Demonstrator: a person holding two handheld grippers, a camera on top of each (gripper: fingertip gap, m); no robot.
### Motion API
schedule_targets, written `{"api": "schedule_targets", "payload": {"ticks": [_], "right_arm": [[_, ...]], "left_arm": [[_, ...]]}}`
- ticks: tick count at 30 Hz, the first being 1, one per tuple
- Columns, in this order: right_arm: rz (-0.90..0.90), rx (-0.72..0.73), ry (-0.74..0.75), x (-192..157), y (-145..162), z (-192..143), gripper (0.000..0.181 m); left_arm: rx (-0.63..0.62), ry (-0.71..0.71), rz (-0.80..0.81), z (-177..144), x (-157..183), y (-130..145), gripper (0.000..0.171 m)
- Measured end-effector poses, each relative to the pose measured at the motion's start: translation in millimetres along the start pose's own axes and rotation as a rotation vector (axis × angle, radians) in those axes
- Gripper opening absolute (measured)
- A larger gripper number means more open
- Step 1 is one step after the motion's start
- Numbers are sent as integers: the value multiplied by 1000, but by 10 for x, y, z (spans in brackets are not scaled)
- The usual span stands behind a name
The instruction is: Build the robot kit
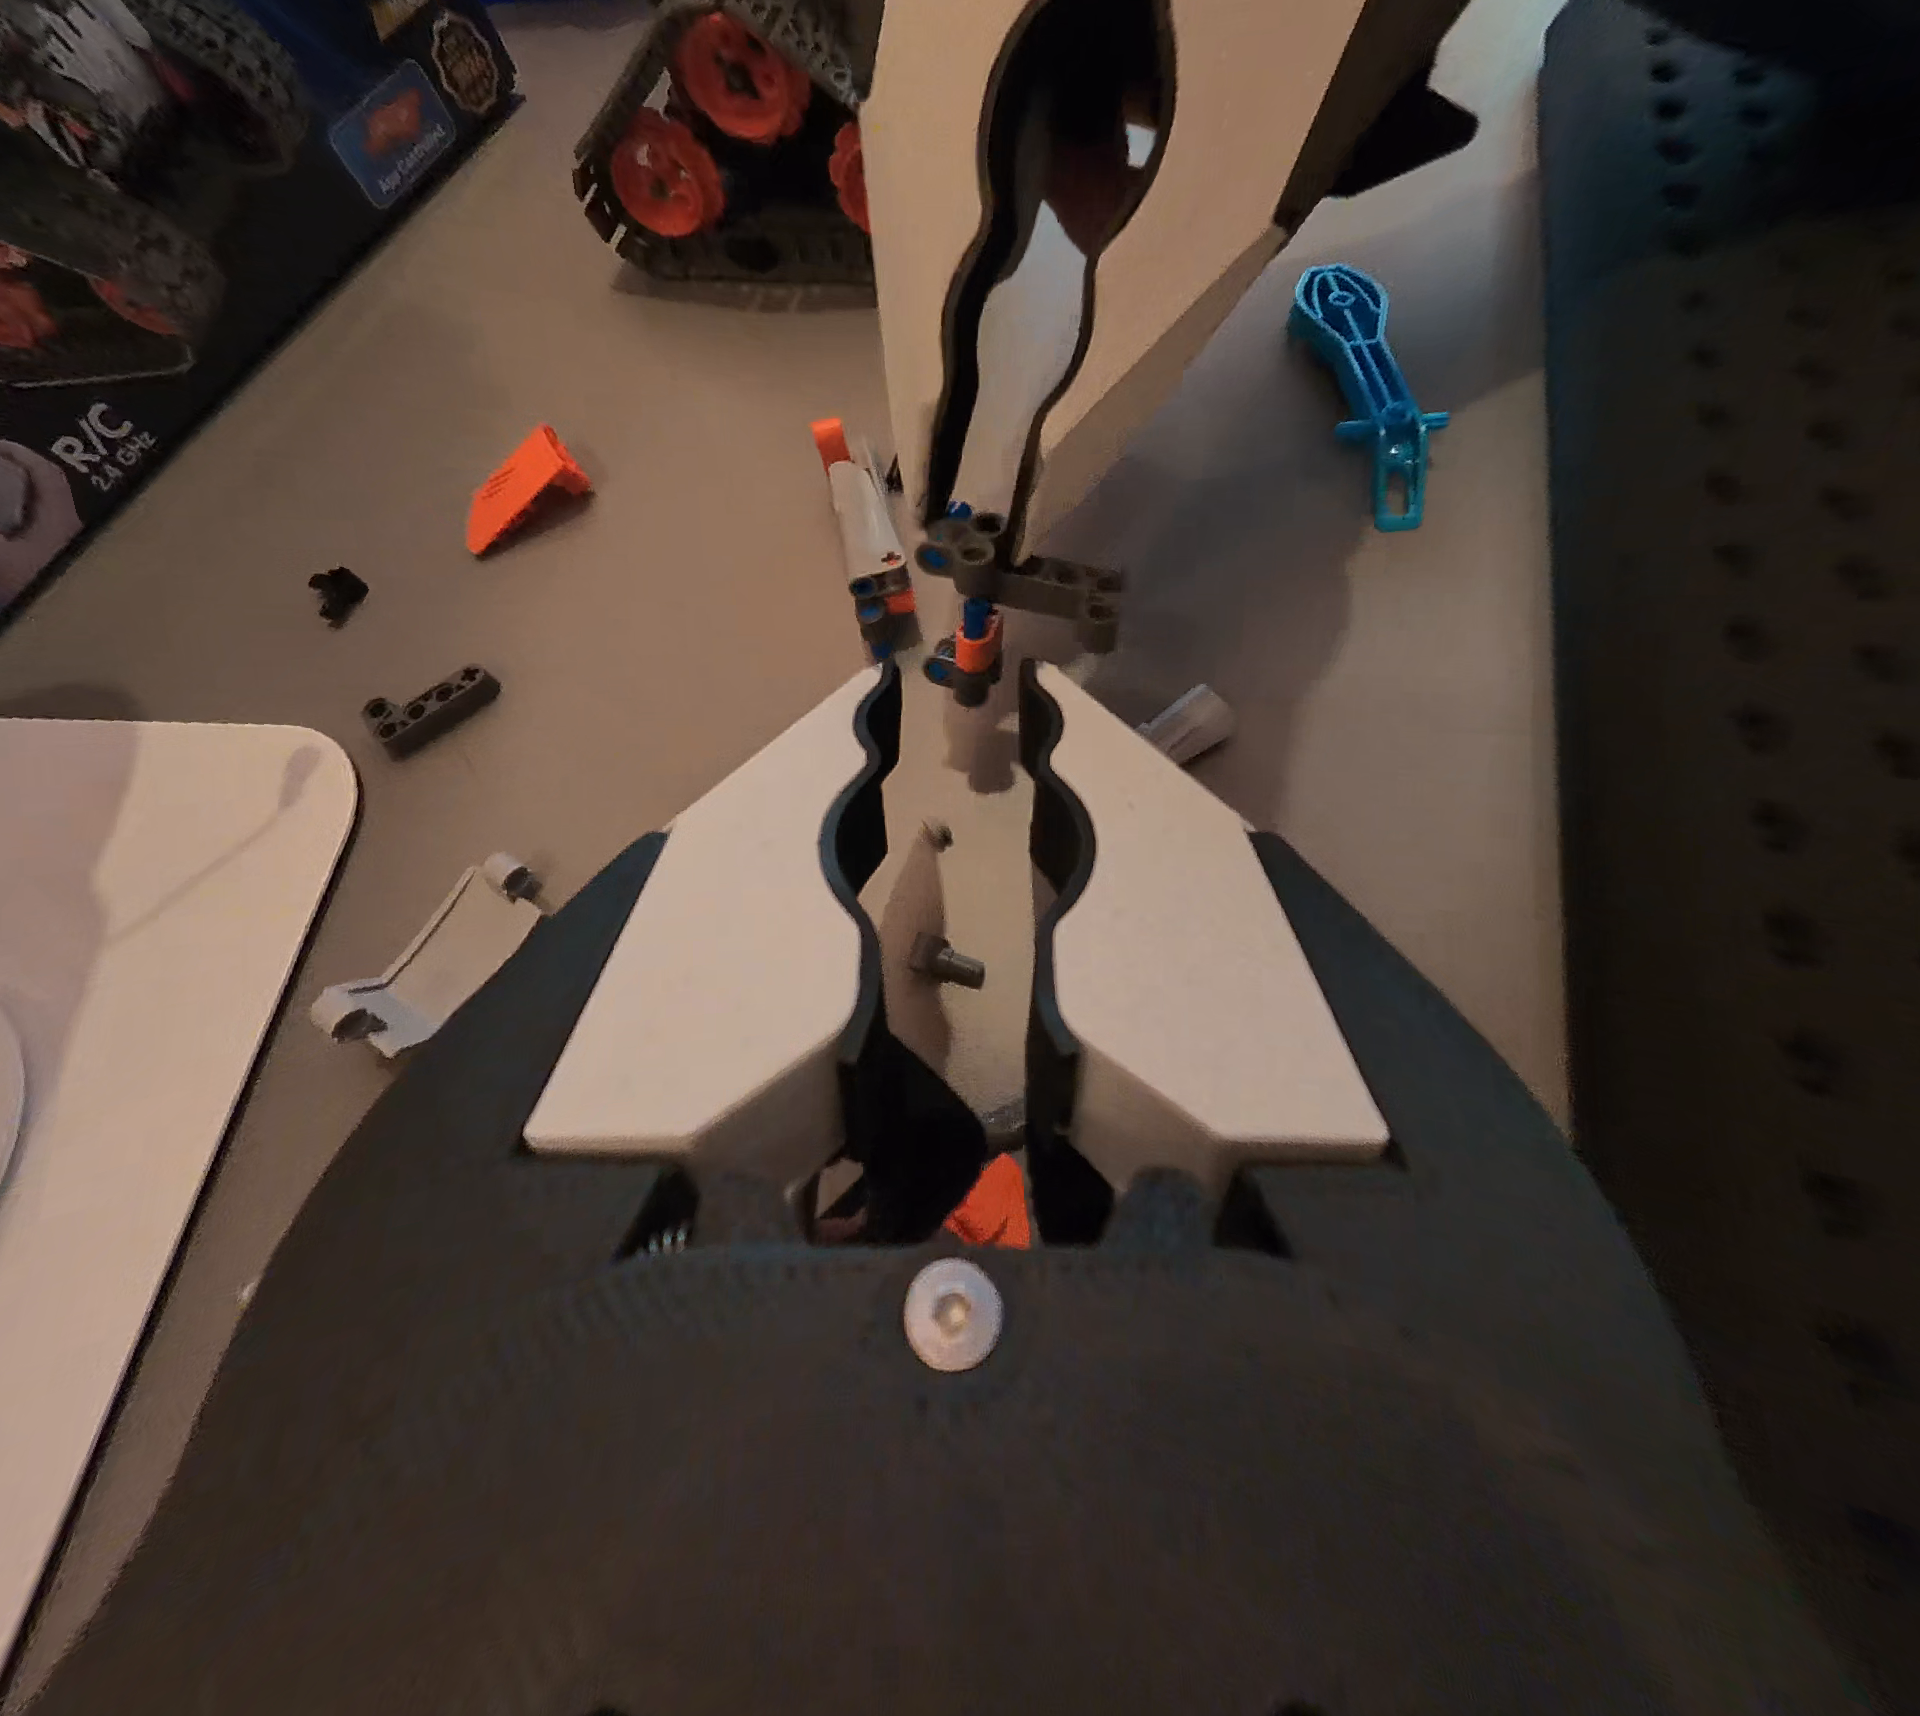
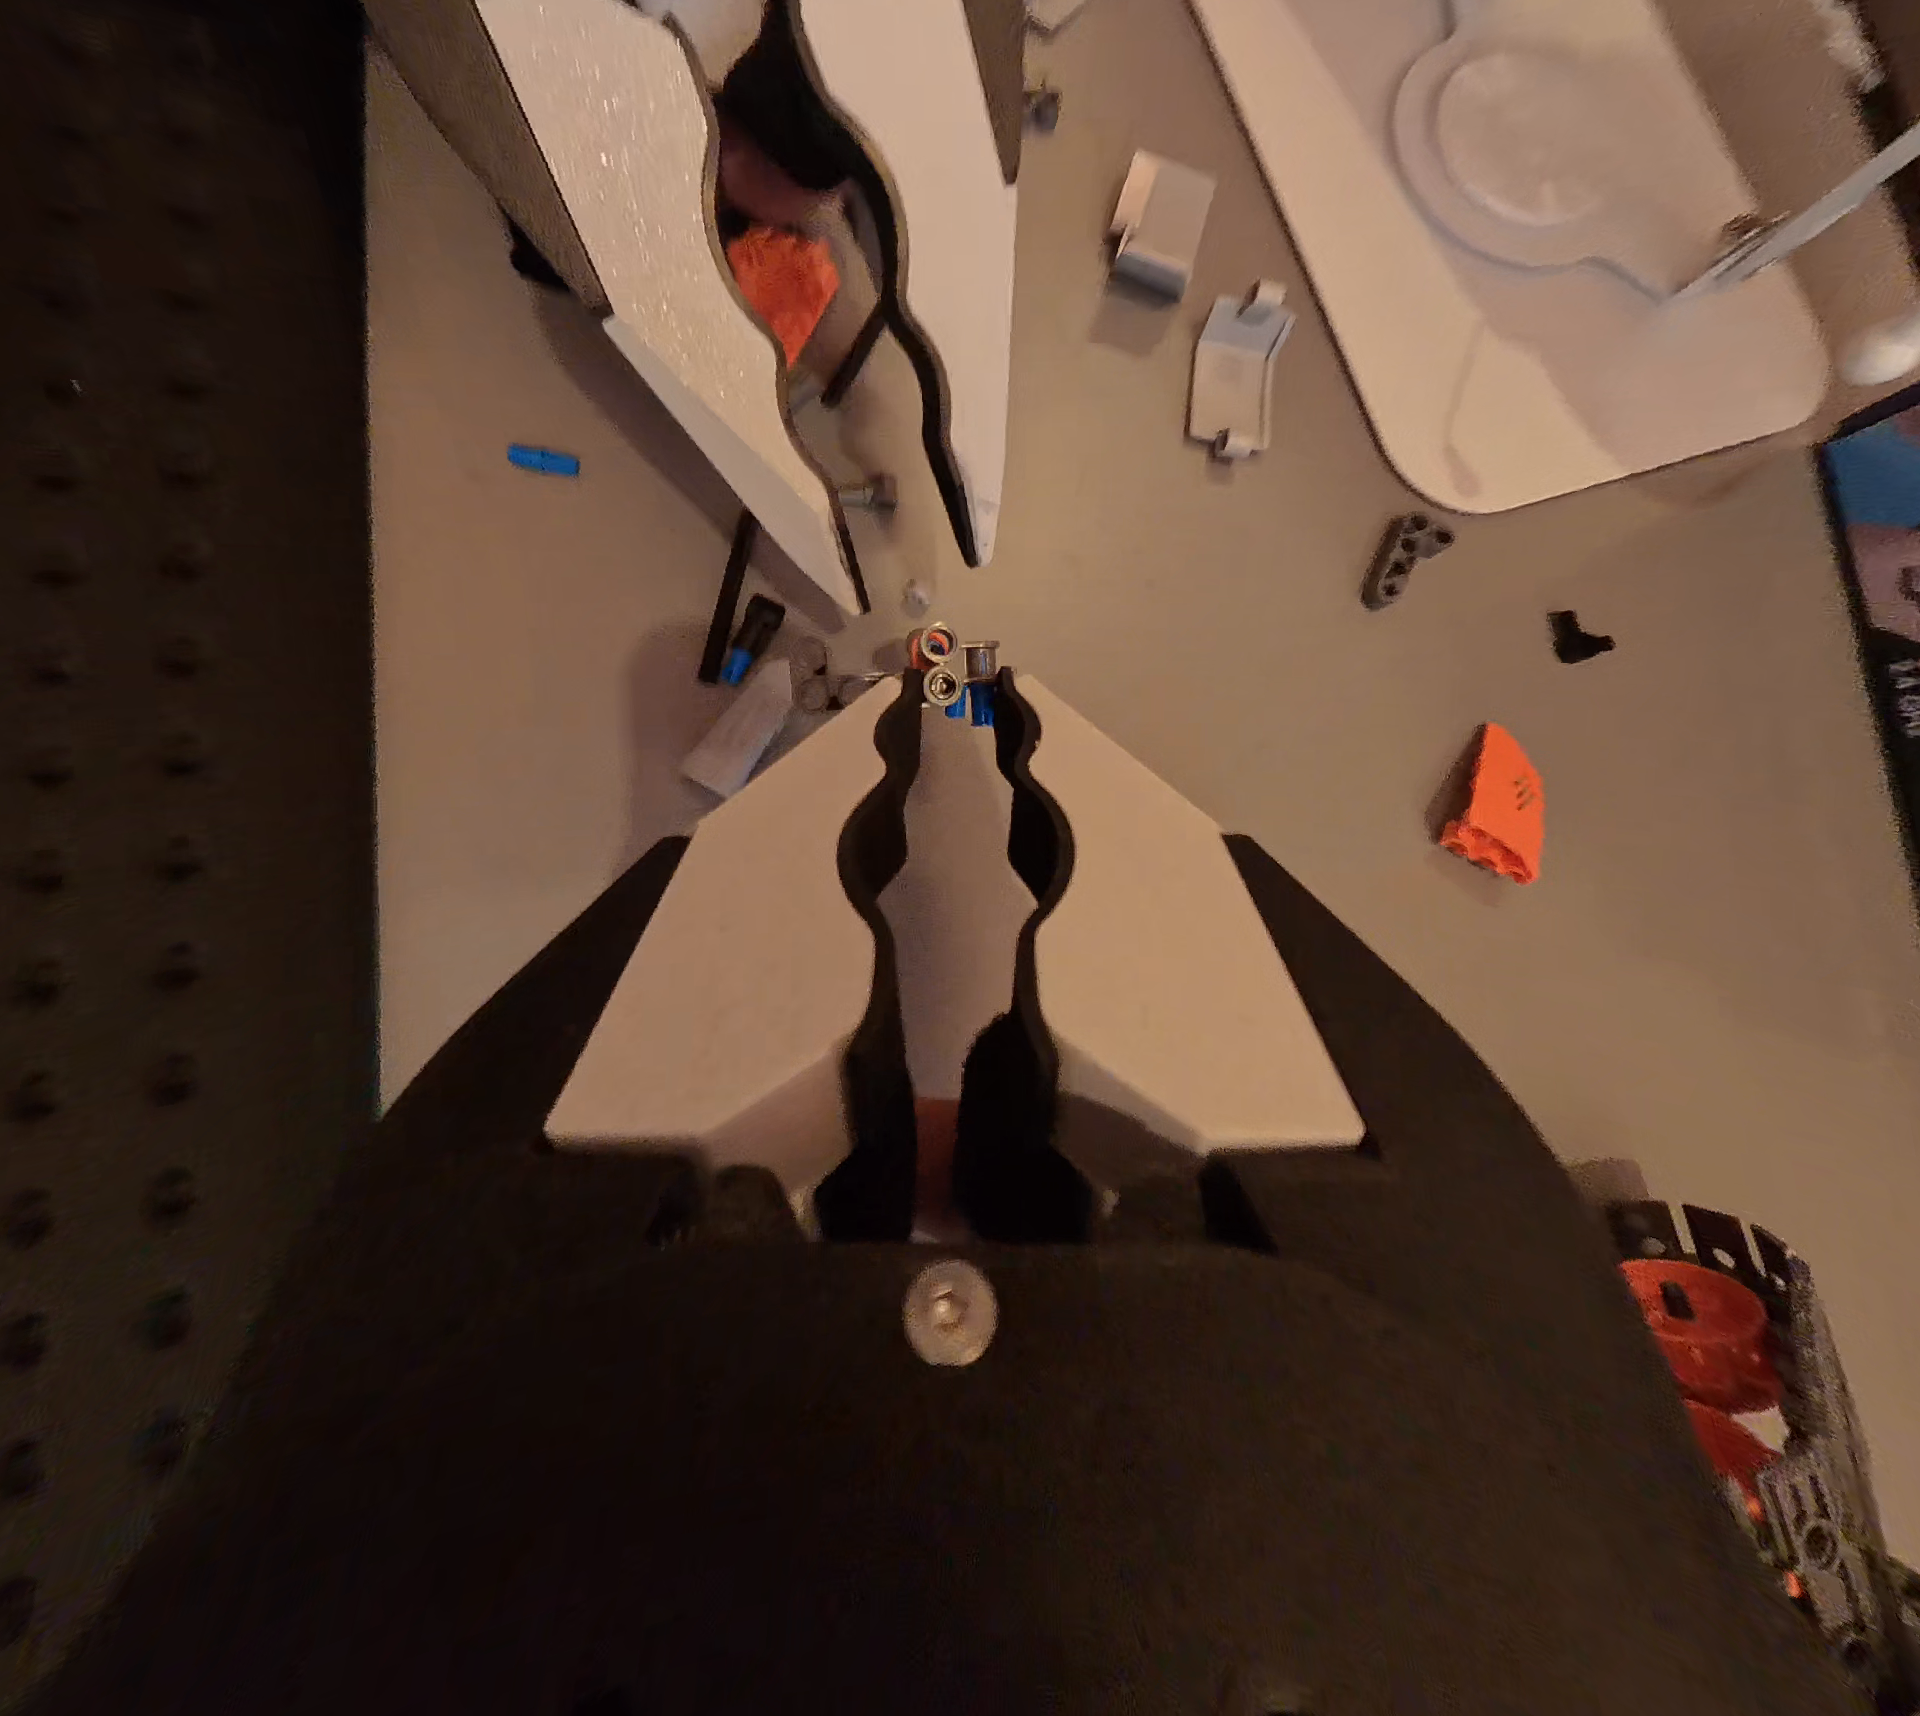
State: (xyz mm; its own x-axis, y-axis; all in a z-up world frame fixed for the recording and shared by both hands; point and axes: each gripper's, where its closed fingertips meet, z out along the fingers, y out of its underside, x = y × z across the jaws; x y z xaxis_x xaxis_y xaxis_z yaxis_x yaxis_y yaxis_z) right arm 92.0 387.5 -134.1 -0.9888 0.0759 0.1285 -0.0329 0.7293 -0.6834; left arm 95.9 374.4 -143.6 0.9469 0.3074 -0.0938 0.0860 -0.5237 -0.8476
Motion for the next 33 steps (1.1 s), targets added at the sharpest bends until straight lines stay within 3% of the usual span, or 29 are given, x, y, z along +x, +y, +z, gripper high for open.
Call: {"api": "schedule_targets", "payload": {"ticks": [9,16,33], "right_arm": [[-55,-155,-92,-63,146,198,12],[-52,-113,-121,-113,105,240,11],[-135,-138,-112,-137,158,273,12]], "left_arm": [[-128,47,71,187,105,234,18],[-187,51,80,251,128,317,7],[-190,64,65,250,132,321,6]]}}
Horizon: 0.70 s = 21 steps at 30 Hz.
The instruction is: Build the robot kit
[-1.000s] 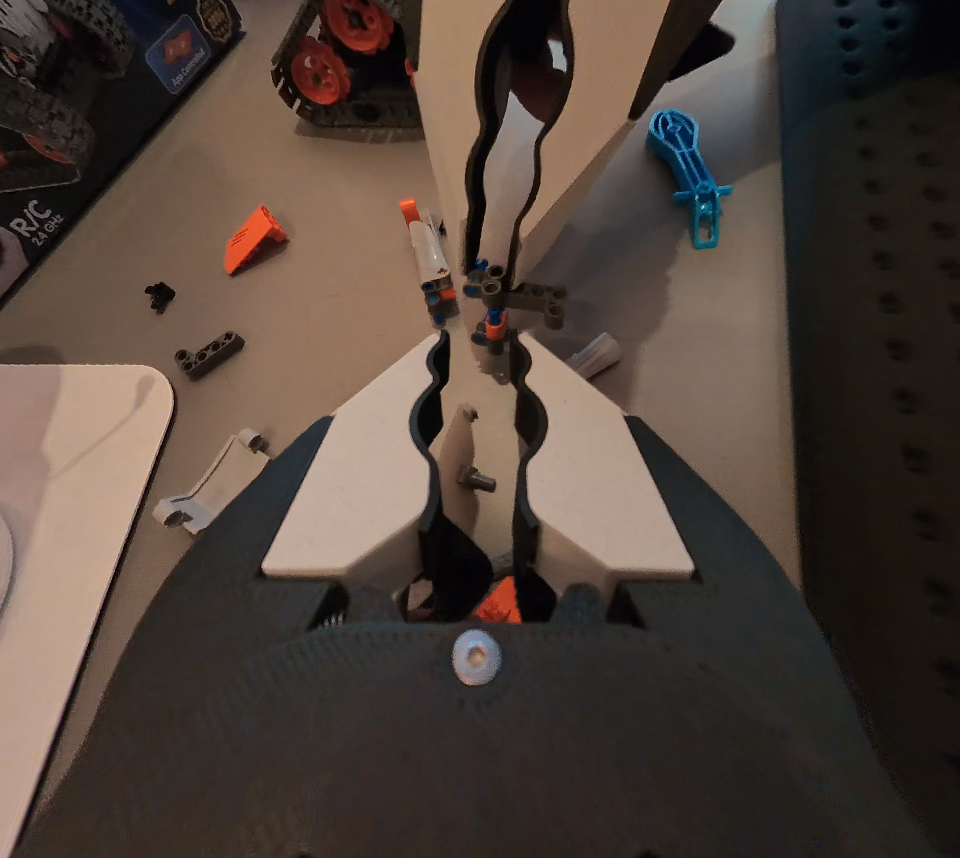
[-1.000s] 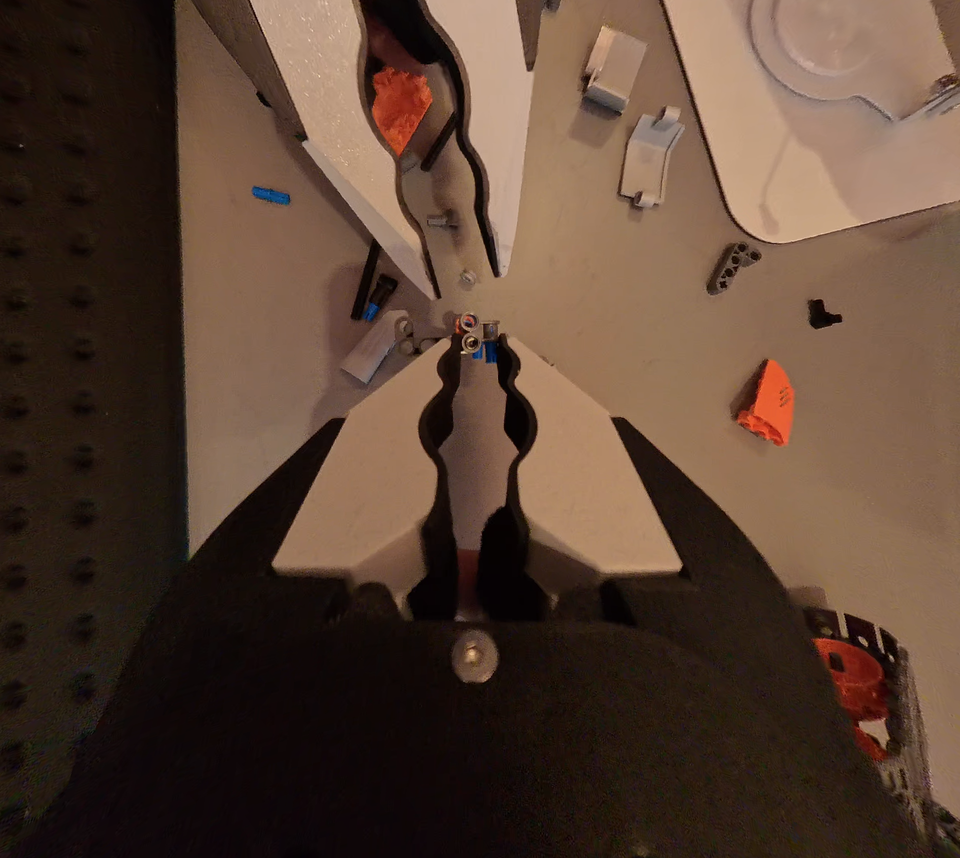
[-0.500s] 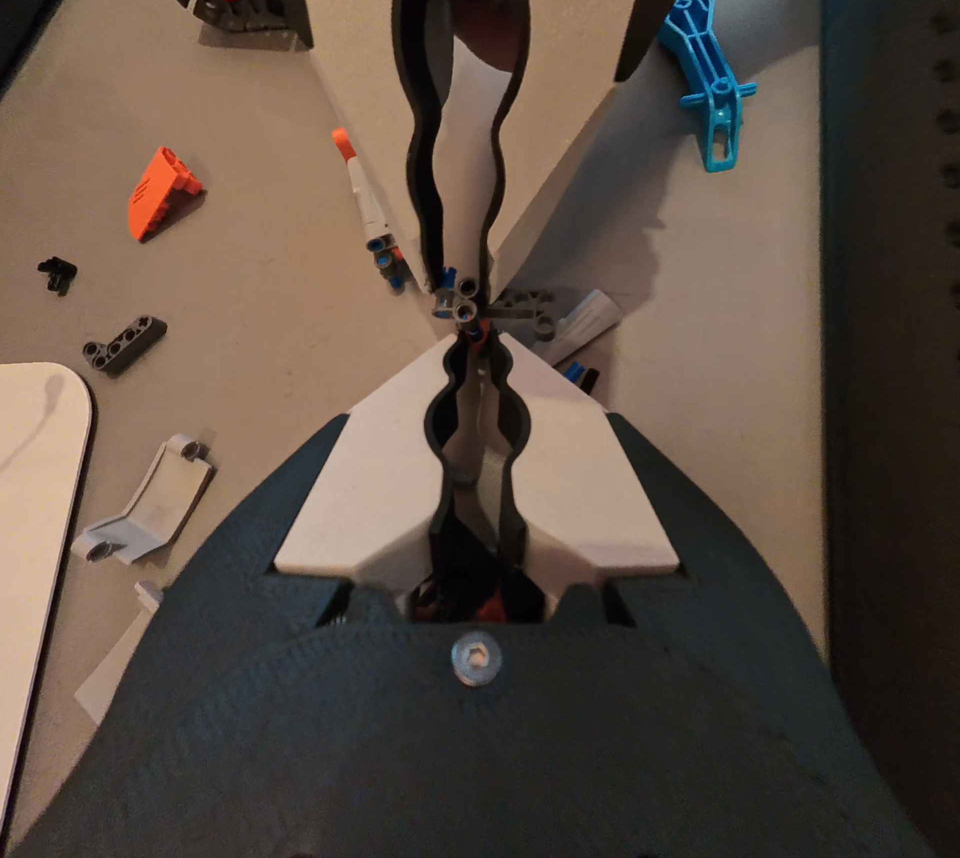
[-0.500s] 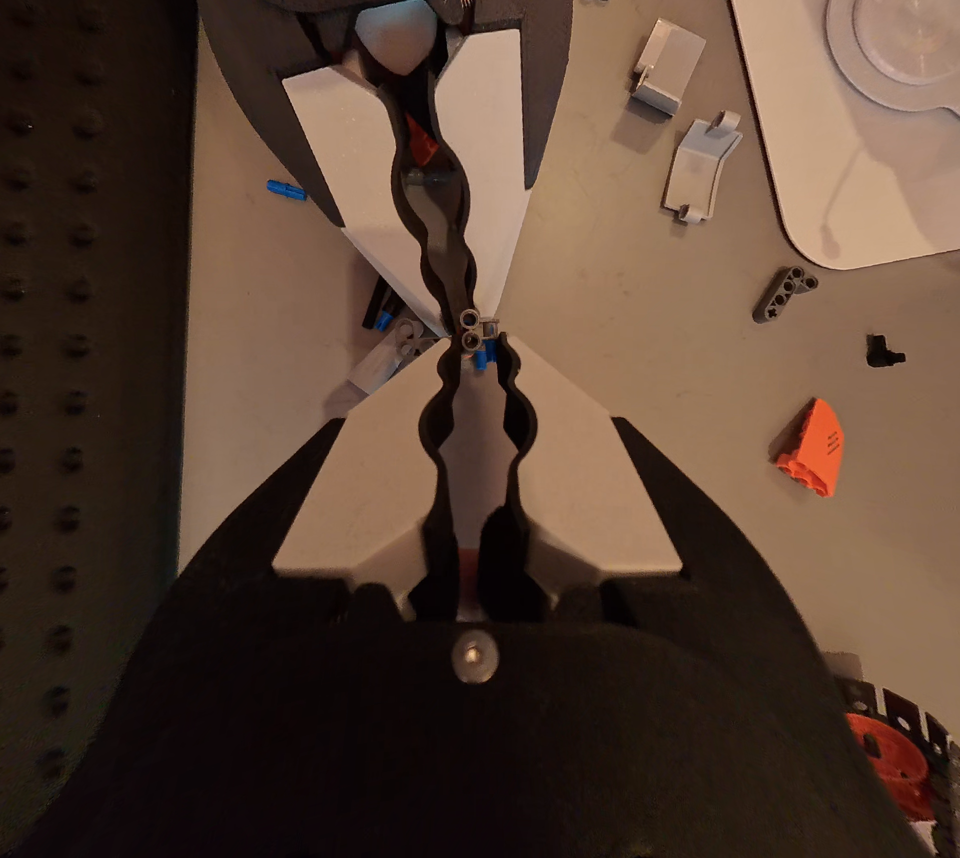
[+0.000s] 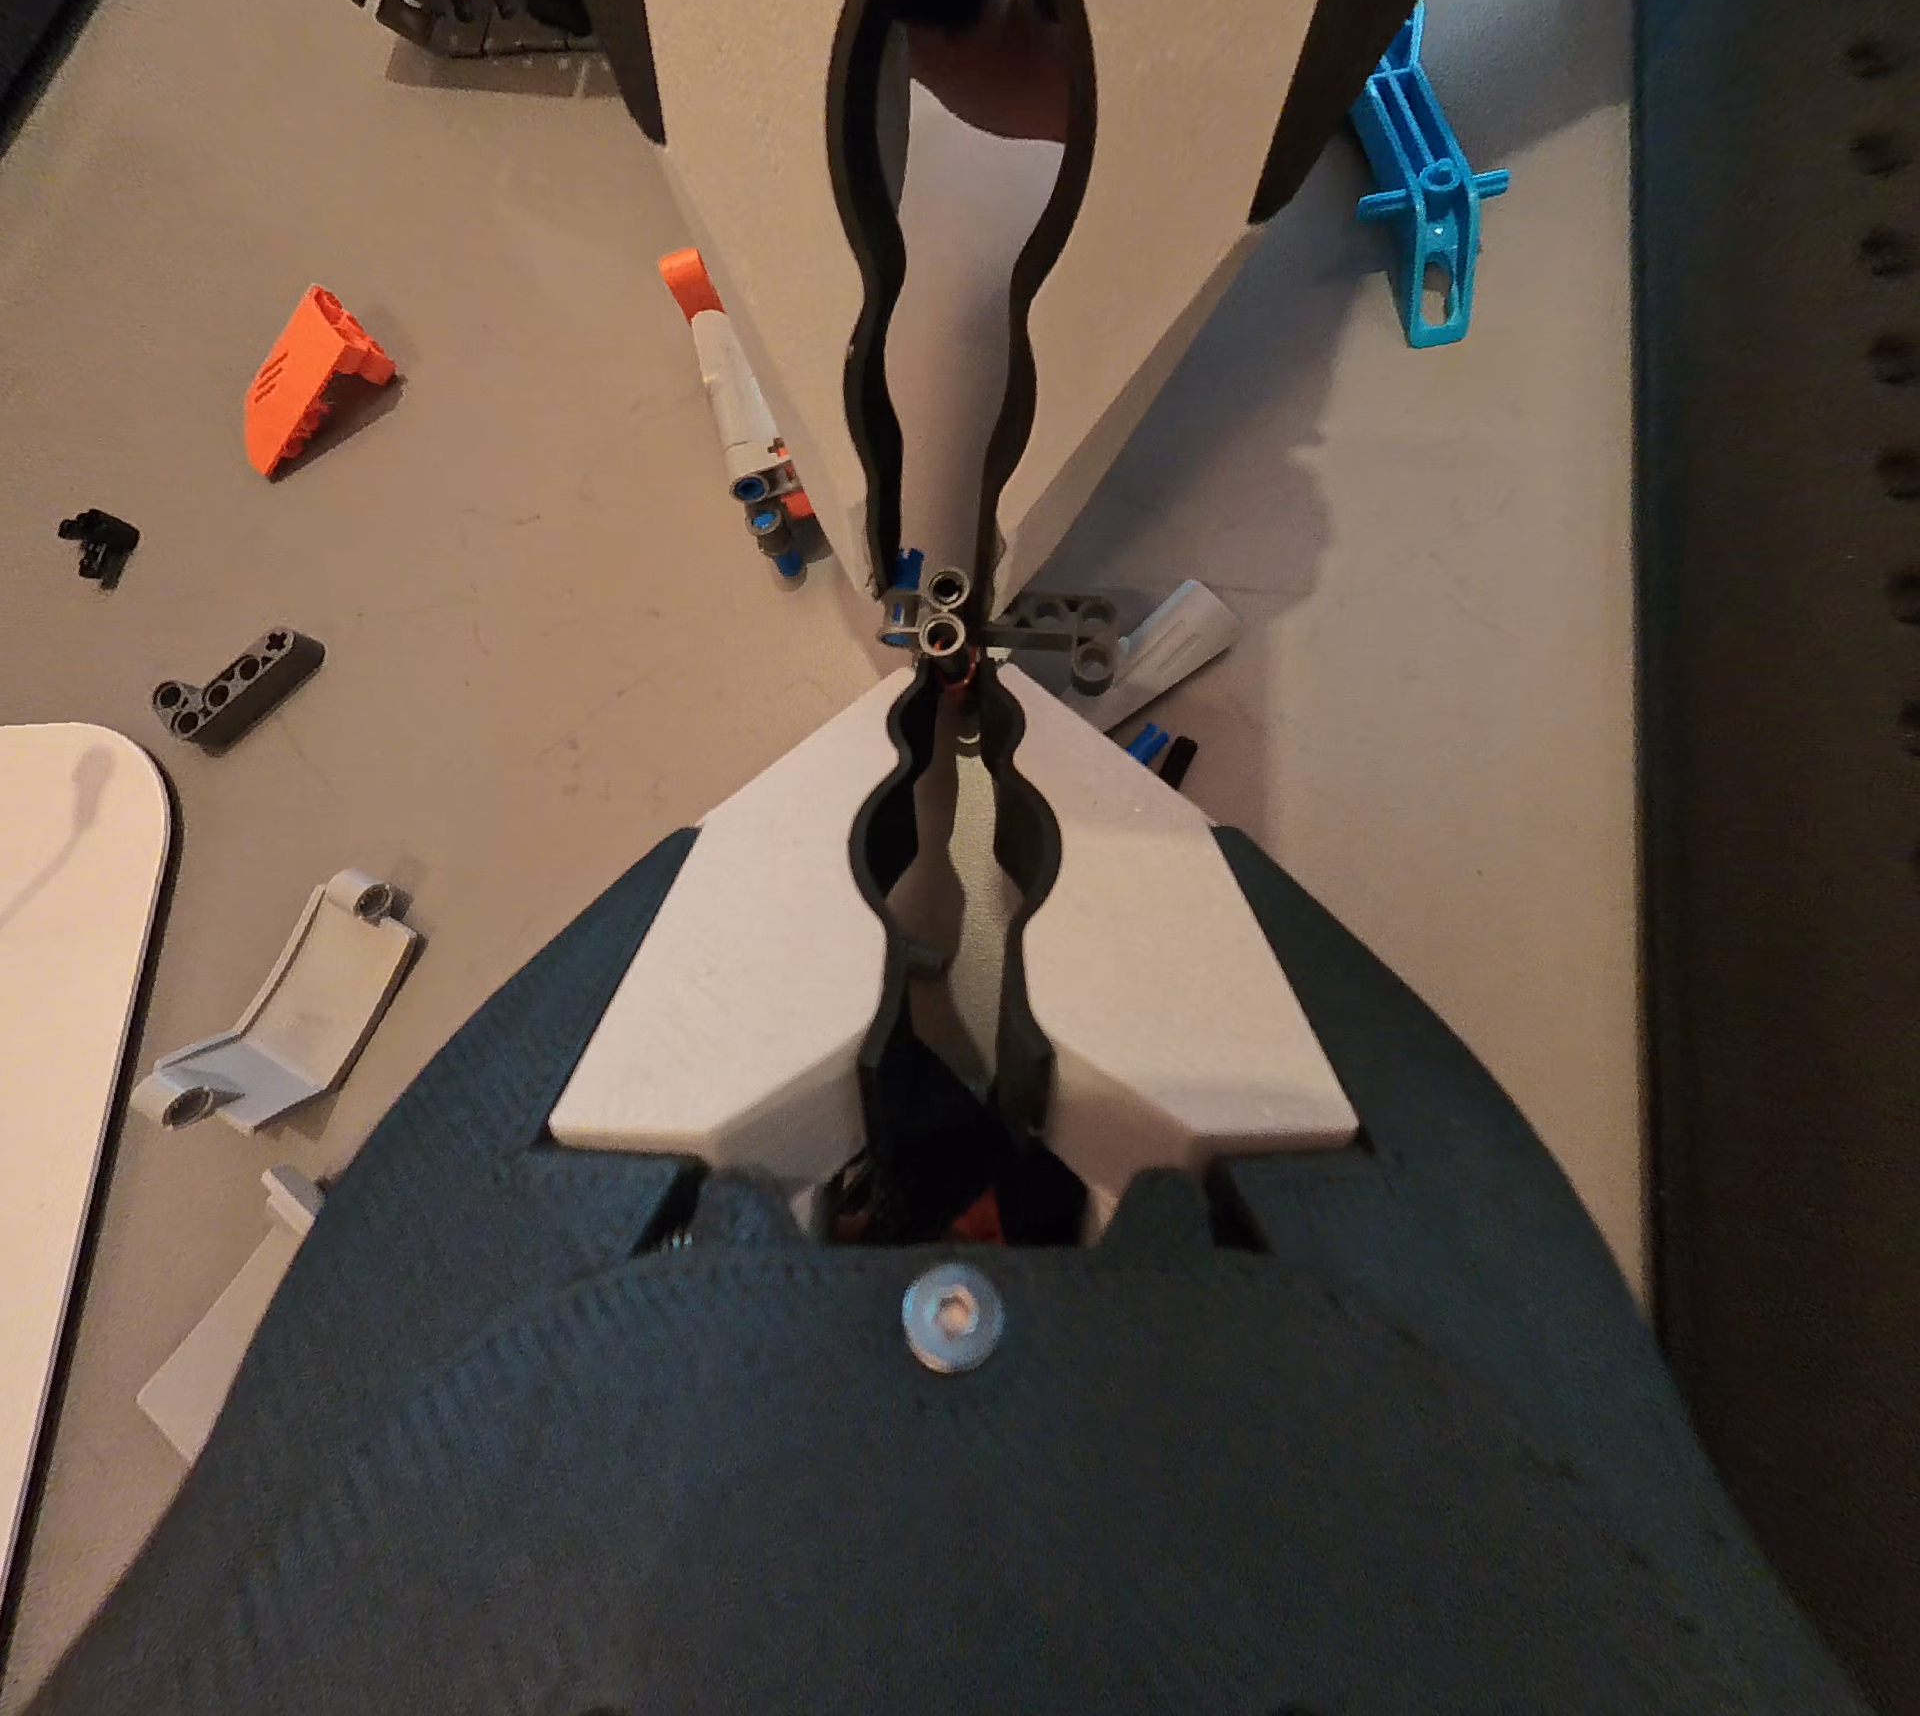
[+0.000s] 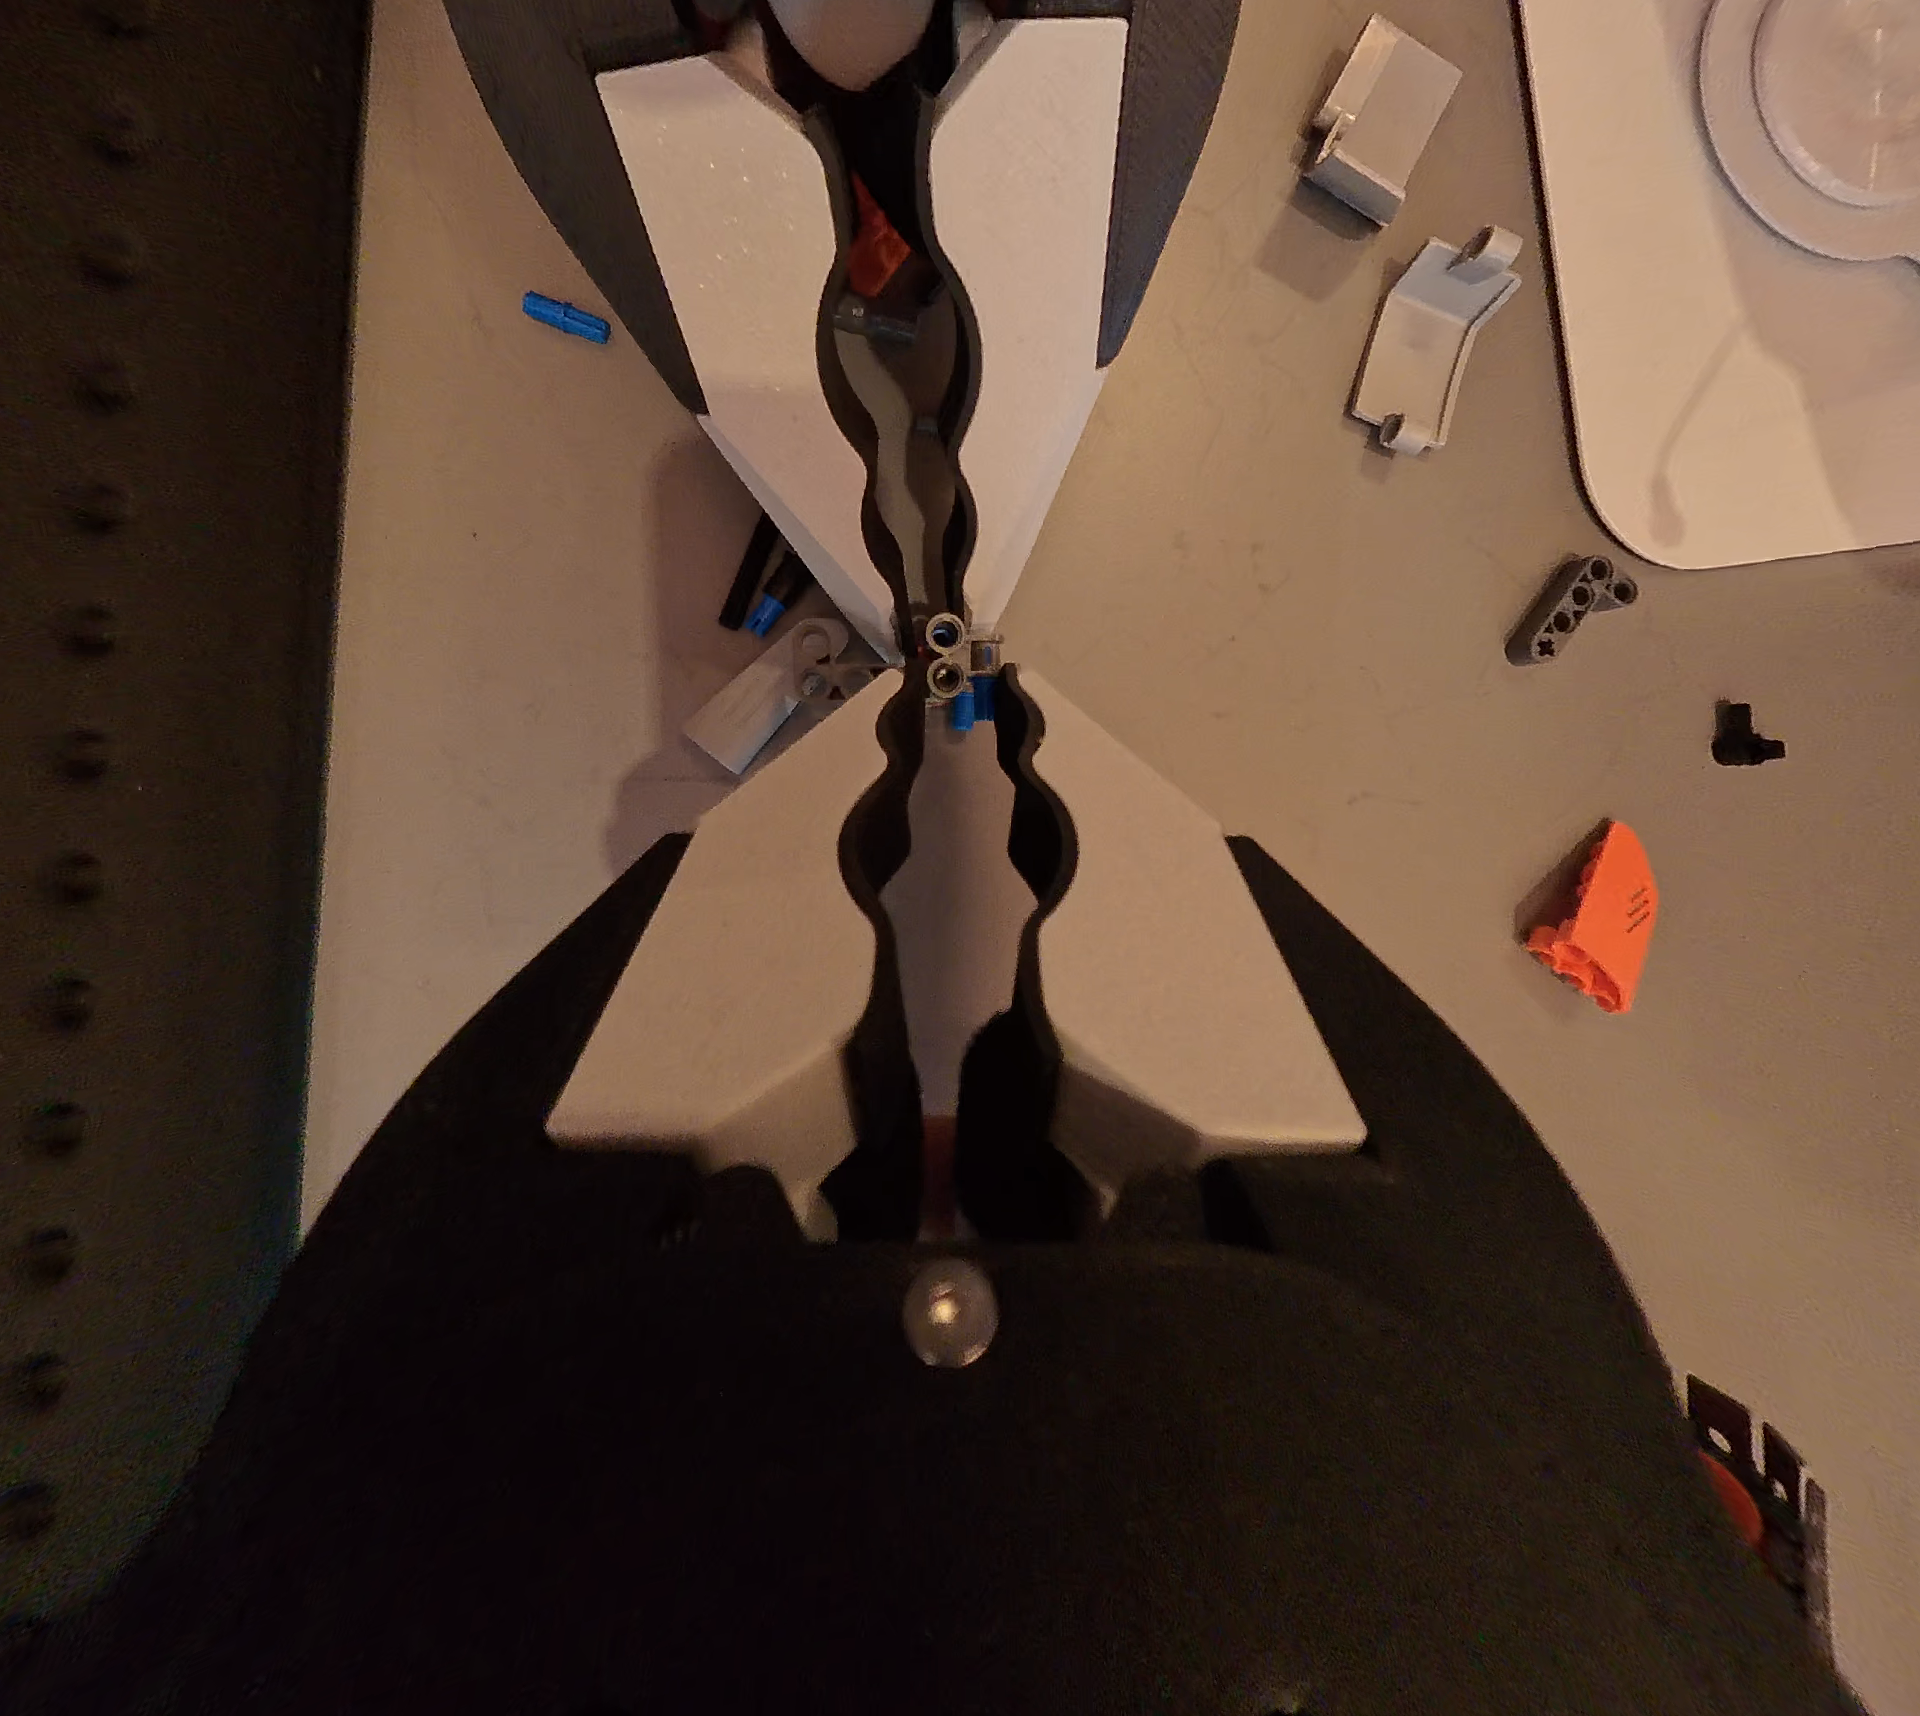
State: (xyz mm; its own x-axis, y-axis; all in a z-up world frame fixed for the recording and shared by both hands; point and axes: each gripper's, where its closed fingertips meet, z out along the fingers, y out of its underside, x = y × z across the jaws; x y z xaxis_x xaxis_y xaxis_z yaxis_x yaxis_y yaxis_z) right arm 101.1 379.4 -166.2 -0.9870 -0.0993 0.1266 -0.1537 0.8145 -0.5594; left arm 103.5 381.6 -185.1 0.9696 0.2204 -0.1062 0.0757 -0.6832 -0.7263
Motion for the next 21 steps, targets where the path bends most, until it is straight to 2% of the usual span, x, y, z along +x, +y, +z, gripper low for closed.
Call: {"api": "schedule_targets", "payload": {"ticks": [12,16,21], "right_arm": [[-138,-54,5,-14,-3,2,12],[-126,-60,-2,-15,1,3,12],[-18,-64,-28,-6,7,7,12]], "left_arm": [[4,48,-35,-2,3,-1,6],[3,57,-42,-1,3,-2,6],[1,54,-36,1,5,0,6]]}}
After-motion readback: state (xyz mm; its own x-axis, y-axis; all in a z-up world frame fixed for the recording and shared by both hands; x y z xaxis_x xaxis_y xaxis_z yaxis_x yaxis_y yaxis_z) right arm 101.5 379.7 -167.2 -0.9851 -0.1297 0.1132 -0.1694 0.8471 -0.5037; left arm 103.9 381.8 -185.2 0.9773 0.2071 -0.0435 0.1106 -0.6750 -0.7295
